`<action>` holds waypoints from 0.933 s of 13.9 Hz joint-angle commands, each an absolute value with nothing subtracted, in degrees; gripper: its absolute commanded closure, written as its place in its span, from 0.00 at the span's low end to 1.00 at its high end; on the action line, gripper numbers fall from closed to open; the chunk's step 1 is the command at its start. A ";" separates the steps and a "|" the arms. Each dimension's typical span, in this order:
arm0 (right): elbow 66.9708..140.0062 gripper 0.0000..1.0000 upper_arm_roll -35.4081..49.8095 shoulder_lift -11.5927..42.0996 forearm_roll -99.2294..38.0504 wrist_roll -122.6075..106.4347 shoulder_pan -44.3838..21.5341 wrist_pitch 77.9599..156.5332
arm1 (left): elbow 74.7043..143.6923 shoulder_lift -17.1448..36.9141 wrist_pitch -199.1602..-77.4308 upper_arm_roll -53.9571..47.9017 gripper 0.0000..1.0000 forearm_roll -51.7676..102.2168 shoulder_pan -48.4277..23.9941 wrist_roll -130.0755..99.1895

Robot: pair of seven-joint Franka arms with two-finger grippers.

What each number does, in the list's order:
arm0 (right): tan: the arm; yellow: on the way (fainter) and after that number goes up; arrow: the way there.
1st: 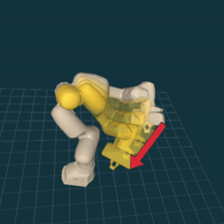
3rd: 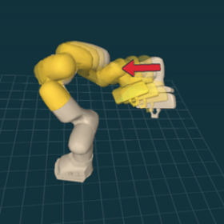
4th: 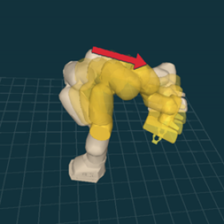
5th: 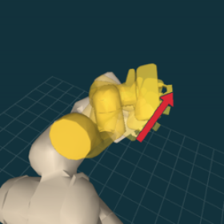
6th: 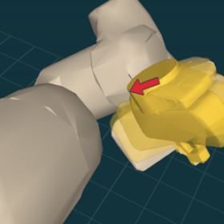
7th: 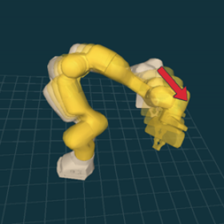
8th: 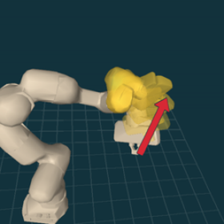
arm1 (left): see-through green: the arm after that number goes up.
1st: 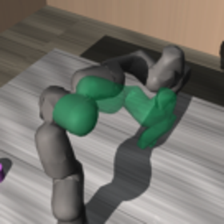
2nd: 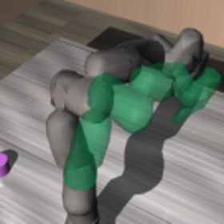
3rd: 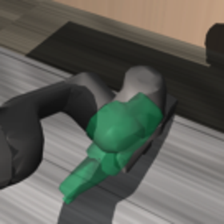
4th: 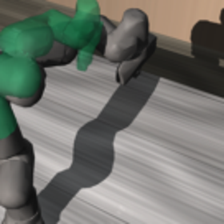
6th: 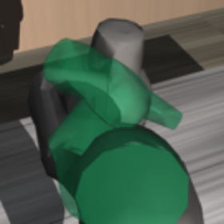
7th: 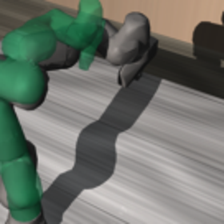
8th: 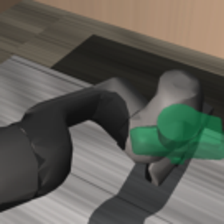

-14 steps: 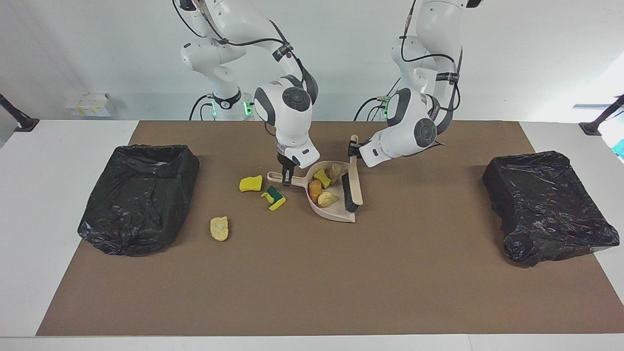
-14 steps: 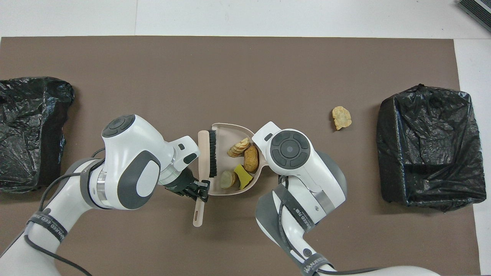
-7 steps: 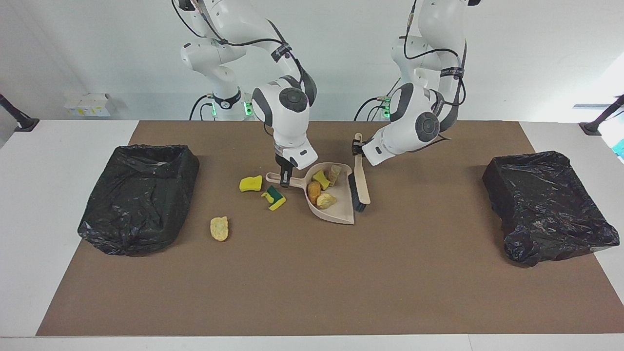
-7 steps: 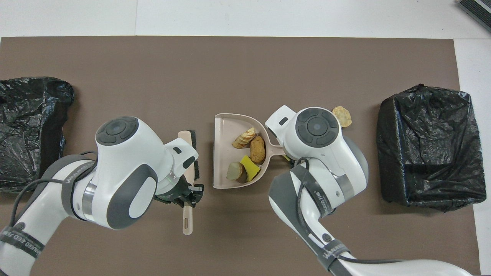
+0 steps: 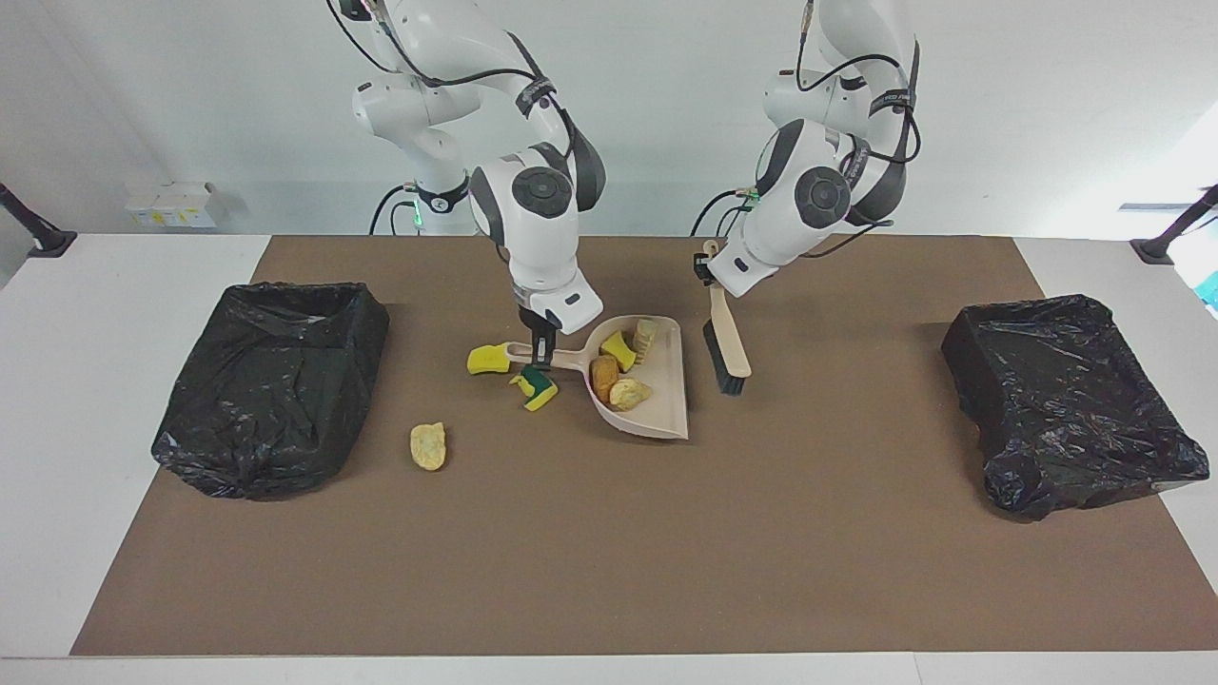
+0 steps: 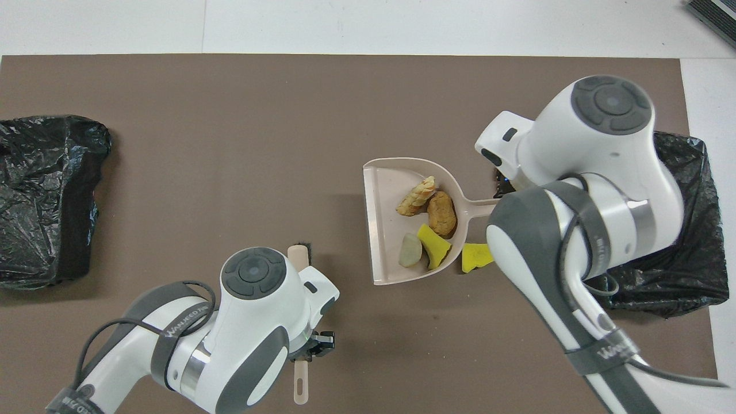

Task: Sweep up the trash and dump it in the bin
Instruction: 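Carry the loaded dustpan over the bin with the right gripper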

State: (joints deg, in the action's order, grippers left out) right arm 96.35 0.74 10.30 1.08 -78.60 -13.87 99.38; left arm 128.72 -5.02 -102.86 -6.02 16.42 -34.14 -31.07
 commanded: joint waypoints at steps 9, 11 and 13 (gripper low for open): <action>93.78 1.00 -1.58 4.57 4.73 -103.68 8.06 91.58 | 139.91 -10.10 -107.40 -5.36 1.00 15.73 -41.84 -39.30; 93.87 1.00 -1.67 4.57 8.94 -108.61 11.23 92.98 | 140.01 -9.93 -108.28 -5.36 1.00 18.00 -41.31 -35.00; 93.95 1.00 -1.67 4.57 14.82 -111.69 13.35 95.78 | 140.19 -9.58 -109.68 -5.36 1.00 20.65 -41.40 -34.89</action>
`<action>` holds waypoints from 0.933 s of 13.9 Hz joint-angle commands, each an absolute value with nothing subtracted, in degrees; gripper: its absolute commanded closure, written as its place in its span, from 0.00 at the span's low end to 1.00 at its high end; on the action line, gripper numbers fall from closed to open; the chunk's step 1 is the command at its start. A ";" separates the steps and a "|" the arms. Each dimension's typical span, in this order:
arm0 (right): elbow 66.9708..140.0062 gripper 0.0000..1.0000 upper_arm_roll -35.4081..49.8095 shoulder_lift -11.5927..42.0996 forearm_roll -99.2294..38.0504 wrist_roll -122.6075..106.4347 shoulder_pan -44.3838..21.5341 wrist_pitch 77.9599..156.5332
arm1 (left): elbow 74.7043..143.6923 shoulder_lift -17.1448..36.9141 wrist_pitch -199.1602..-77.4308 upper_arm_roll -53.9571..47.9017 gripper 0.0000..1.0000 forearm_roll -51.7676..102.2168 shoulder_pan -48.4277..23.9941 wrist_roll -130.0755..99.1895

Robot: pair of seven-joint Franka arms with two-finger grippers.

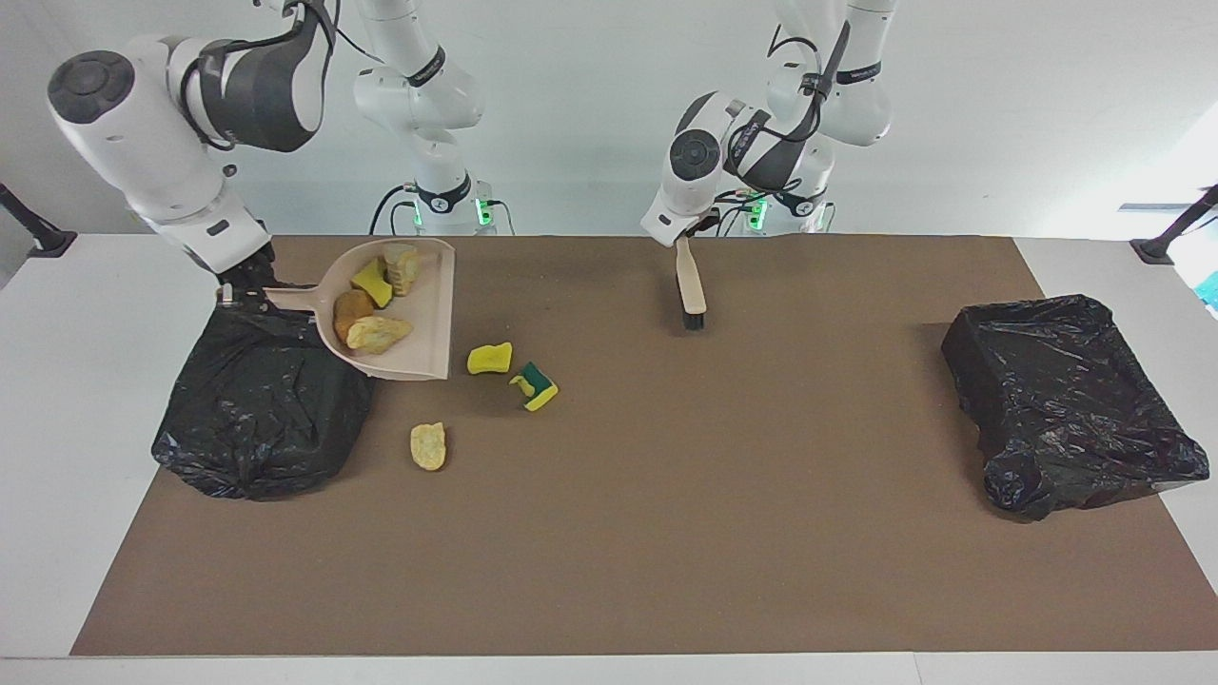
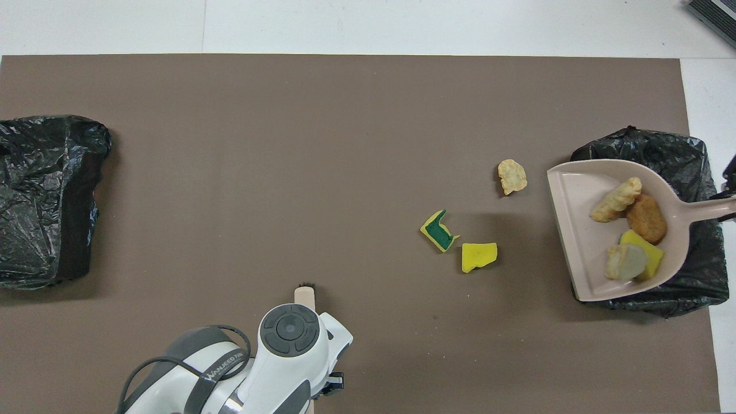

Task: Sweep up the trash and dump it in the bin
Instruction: 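Carry the loaded dustpan over the bin with the right gripper, then tilt the dustpan to dump the trash into the bin with the right gripper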

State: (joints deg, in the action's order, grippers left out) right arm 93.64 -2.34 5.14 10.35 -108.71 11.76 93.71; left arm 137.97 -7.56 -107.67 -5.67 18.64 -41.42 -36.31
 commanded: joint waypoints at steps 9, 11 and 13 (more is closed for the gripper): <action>110.80 1.00 -1.67 -3.94 40.14 -95.84 15.91 117.15 | 140.27 -7.82 -109.78 -5.36 0.86 21.27 -42.19 -34.54; 114.94 1.00 -1.67 -6.14 45.59 -89.77 15.65 119.08 | 140.36 -7.65 -109.78 -5.36 0.81 21.27 -42.80 -34.98; 115.05 1.00 -1.50 -6.33 50.86 -87.98 13.90 118.31 | 140.36 -7.47 -109.86 -5.36 0.55 21.27 -42.89 -34.98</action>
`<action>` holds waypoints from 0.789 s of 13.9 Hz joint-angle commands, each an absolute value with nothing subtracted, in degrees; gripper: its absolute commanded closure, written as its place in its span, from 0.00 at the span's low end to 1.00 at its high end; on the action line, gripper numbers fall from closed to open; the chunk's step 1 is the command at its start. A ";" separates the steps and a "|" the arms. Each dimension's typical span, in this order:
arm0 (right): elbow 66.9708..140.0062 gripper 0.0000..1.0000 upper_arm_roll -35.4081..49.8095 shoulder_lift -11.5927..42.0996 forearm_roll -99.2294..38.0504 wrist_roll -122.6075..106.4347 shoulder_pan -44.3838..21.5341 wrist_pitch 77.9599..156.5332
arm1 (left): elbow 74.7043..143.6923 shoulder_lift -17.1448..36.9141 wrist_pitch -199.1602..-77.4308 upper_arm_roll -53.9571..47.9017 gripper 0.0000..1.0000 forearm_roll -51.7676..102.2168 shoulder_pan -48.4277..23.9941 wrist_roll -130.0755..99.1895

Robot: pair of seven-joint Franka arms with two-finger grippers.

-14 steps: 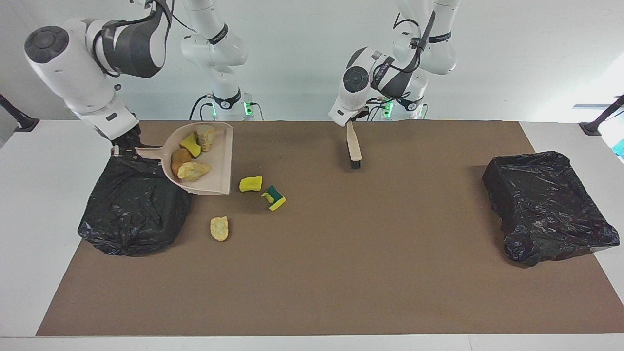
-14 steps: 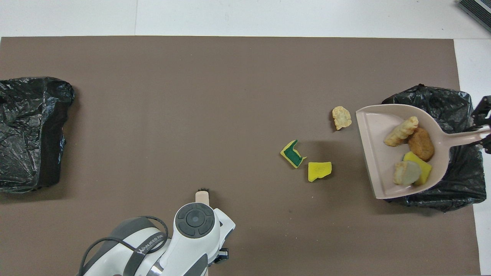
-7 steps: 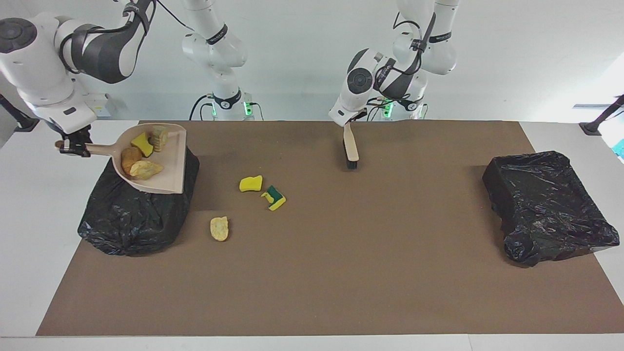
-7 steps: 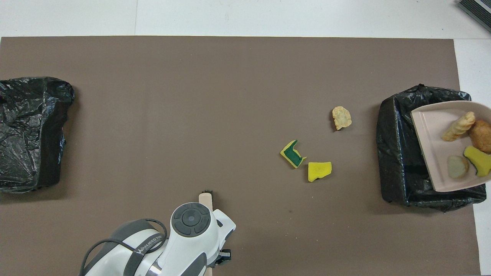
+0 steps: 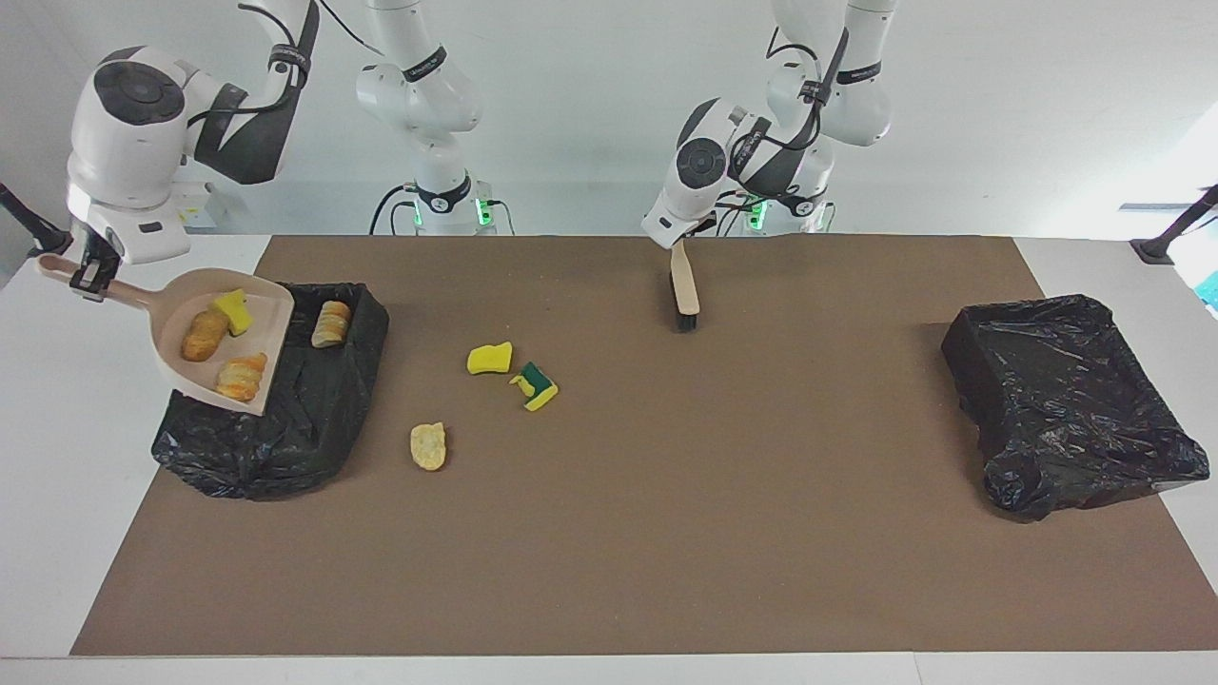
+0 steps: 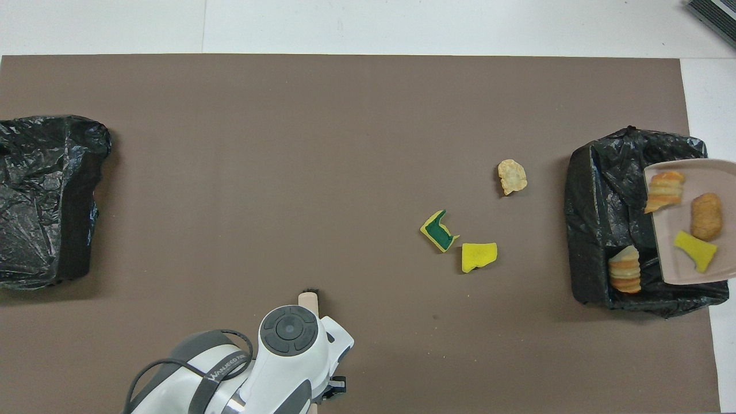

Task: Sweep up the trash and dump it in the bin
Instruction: 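Tilt the dustpan to dump the trash into the bin with the right gripper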

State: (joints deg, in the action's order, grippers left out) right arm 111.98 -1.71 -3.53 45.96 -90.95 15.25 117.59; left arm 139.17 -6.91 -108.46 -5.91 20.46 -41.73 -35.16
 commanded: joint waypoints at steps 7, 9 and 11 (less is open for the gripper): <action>109.88 1.00 -0.79 -5.98 52.21 -92.00 12.14 116.55 | 133.78 -7.73 -102.06 -4.83 0.00 21.09 -41.14 -35.07; 107.76 1.00 -0.70 -5.98 51.16 -94.65 10.99 115.14 | 130.89 -8.08 -101.43 -4.66 0.00 20.83 -38.51 -34.54; 106.18 1.00 -0.27 -5.98 48.97 -95.27 8.97 110.86 | 125.89 -8.26 -97.41 -4.57 0.00 20.22 -34.04 -34.45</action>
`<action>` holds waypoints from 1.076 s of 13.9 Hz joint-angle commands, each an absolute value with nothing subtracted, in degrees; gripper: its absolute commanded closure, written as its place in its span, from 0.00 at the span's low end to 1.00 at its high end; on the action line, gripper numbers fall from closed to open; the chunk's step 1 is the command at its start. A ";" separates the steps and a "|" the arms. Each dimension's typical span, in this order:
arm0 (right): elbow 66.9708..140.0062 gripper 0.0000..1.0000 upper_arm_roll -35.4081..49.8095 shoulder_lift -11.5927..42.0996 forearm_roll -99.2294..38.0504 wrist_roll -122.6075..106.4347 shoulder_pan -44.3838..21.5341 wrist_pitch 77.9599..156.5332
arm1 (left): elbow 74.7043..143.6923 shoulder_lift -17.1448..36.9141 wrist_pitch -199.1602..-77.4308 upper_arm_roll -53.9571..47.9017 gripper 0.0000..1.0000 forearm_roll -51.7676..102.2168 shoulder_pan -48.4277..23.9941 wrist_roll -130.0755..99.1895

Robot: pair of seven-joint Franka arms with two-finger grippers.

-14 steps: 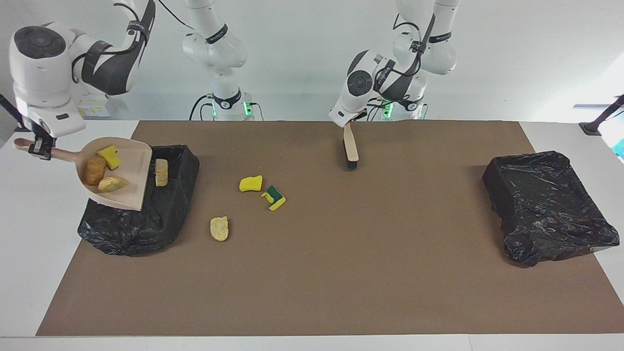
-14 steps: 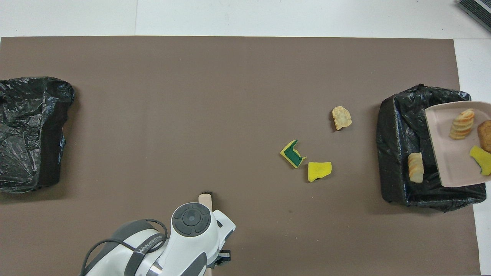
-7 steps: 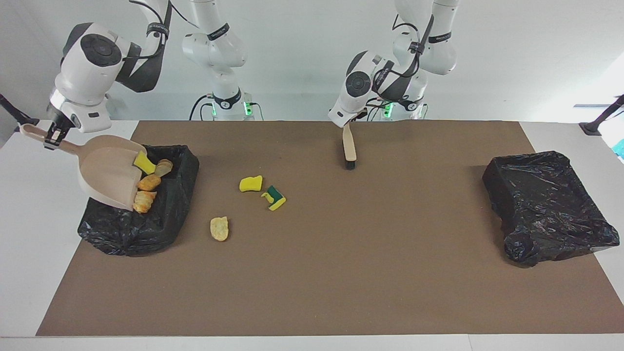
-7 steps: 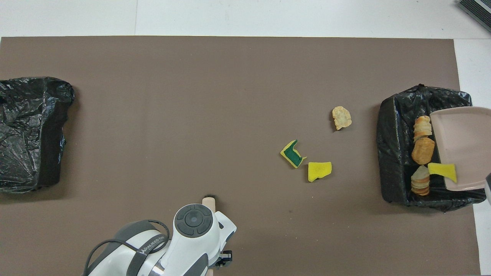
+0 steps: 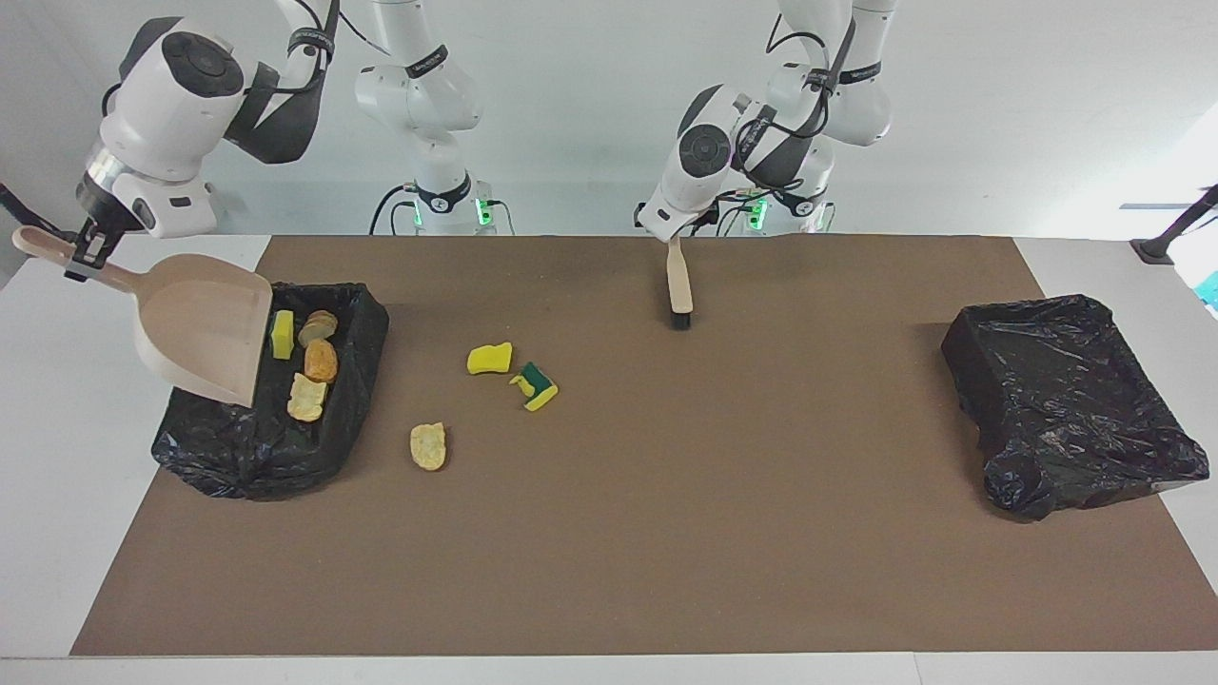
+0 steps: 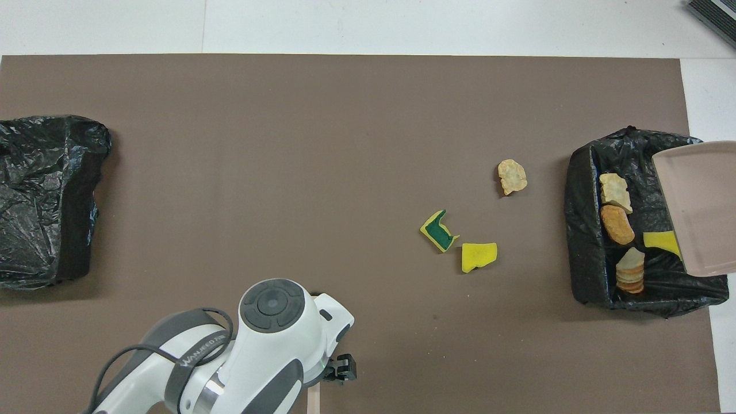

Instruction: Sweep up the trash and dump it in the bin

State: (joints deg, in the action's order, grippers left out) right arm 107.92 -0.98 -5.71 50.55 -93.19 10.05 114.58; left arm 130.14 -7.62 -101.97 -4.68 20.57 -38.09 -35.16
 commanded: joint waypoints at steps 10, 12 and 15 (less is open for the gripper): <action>105.81 1.00 1.85 -3.43 21.03 -88.72 6.94 107.41 | 105.04 -8.00 -90.87 -4.57 0.00 5.30 -19.61 -33.05; 106.96 1.00 2.89 -3.17 17.59 -80.55 6.33 107.40 | 102.41 -8.00 -90.27 -4.48 0.00 1.08 -16.89 -27.72; 106.96 1.00 3.08 -1.06 12.94 -66.67 2.12 106.26 | 98.10 -7.56 -90.18 -4.48 0.00 0.53 -10.30 -15.94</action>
State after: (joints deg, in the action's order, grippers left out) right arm 106.92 2.80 -1.74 16.40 -73.95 3.78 107.58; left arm 102.36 -8.92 -92.12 -3.86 1.62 -13.82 -21.60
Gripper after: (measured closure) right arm 0.683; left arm 0.000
